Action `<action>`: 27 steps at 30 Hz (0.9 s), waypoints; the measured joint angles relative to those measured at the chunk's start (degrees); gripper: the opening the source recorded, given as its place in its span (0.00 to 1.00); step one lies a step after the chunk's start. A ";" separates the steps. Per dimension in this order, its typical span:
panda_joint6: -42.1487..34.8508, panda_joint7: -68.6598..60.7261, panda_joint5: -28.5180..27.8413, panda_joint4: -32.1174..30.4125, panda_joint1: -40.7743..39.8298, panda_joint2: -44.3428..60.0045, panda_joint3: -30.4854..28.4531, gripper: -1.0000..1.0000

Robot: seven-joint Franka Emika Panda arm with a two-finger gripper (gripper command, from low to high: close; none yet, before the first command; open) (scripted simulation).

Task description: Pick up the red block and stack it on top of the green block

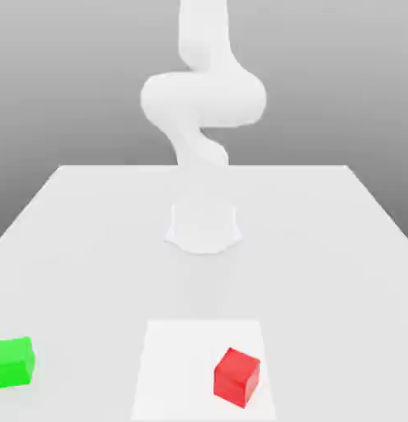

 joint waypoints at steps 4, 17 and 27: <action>3.72 -9.29 1.05 -2.35 4.06 8.64 -2.92 0.50; 15.29 -38.80 5.13 -9.68 12.46 35.73 -7.69 0.50; 27.07 -52.78 5.09 -12.51 11.62 56.02 -5.18 0.50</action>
